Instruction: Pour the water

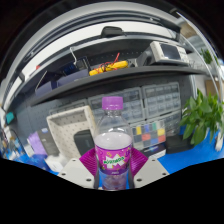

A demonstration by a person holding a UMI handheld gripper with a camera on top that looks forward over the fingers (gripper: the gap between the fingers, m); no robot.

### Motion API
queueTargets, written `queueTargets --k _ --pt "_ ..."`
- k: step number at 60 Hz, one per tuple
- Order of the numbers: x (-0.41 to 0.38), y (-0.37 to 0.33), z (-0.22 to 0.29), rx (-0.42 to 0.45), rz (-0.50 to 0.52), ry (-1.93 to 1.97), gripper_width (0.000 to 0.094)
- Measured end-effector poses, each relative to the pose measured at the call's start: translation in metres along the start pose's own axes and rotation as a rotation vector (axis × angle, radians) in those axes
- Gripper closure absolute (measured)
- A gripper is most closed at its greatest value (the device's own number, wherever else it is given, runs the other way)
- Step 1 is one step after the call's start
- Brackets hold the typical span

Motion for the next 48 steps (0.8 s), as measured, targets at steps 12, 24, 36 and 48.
queueTargets --k 12,24,36,48 --pt "0.069 0.020 -0.043 -0.052 -0.063 -0.148 0.0537" --pt "0.117 0.040 -0.096 -0.137 -0.119 -0.212 0.0537" --pt "0.129 0.037 -0.105 -0.054 -0.112 -0.140 0.0534" --pt "0.128 0.030 -0.106 -0.014 -0.119 -0.142 0.0460"
Point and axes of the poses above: the point between the fingertips, and its own axes, seen from behind it with the camera up: x to the right, z up, y forward, the way the camera looks, the point moved 3 cm from there along -y, backward, against the way the camera looks, and after that the axes turned 6 degrees about -x, right-handed, at the moved point
